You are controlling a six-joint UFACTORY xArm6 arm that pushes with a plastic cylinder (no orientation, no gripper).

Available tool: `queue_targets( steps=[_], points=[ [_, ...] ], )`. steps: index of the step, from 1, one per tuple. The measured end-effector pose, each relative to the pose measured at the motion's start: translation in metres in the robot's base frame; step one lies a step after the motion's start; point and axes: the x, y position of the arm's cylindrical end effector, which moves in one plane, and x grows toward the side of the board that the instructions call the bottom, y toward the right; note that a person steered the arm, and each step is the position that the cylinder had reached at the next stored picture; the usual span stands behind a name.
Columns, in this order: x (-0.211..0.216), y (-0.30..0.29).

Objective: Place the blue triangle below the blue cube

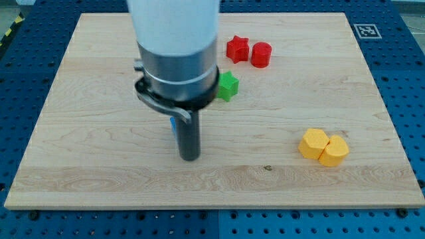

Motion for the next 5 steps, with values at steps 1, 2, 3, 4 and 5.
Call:
queue_targets(
  steps=[1, 2, 3, 4, 5],
  points=[
    [-0.035, -0.028],
    [-0.034, -0.032],
    [-0.02, -0.018],
    [-0.022, 0.019],
    [-0.036, 0.028]
  ],
)
